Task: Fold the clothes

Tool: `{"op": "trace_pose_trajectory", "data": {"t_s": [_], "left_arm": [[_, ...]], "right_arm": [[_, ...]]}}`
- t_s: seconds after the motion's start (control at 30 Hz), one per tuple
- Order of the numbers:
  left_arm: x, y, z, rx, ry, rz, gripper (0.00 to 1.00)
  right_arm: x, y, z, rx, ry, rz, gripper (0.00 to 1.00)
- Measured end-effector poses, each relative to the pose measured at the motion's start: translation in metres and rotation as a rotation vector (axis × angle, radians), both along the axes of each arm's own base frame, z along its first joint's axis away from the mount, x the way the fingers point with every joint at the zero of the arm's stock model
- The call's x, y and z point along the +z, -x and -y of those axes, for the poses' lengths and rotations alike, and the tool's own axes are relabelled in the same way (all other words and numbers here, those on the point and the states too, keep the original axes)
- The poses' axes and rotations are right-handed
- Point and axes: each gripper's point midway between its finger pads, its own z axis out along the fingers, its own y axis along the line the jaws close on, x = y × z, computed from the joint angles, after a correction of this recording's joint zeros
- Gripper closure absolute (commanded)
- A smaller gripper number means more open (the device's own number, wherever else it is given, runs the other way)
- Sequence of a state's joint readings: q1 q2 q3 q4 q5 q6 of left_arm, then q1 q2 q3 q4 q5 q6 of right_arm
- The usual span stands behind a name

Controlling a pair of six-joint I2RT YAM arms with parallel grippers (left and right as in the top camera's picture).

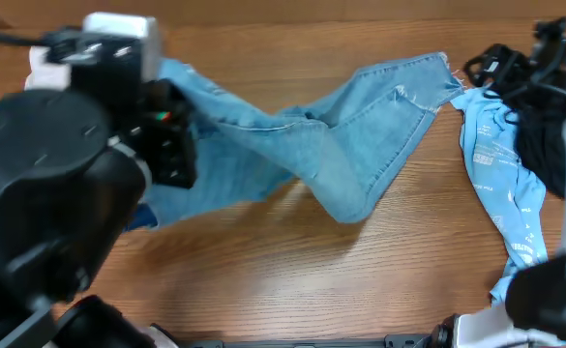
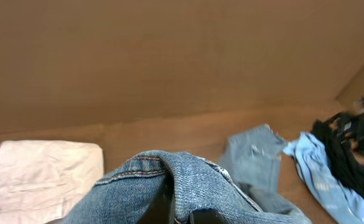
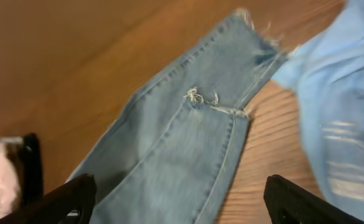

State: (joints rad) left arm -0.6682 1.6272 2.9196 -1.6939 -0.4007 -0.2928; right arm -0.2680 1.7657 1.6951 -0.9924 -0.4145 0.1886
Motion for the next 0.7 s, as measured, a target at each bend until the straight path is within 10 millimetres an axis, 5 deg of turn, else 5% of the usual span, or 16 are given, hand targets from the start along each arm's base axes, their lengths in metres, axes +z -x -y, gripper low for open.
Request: {"op": "trace_pose_trajectory", "data": {"t_s": [0.17, 0.37, 0.53, 0.7], "left_arm": [[-0.005, -0.010, 0.001, 0.030, -0.022, -0.012, 0.96], [-0.013, -0.021, 0.007, 0.045, -0.047, -0.033, 0.95], [-0.013, -0.022, 0.006, 0.050, -0.051, -0.033, 0.94], [-0.017, -0.027, 0.007, 0.068, -0.068, -0.040, 0.94]], "right_arm": [[-0.070, -0.049, -0.030, 0.059, -0.020, -0.042, 0.25], [-0.126, -0.051, -0.063, 0.113, -0.032, -0.163, 0.24], [-0.141, -0.033, -0.075, 0.133, -0.013, -0.259, 0.20], [-0.145, -0.037, -0.072, 0.153, 0.099, -0.241, 0.22]]}}
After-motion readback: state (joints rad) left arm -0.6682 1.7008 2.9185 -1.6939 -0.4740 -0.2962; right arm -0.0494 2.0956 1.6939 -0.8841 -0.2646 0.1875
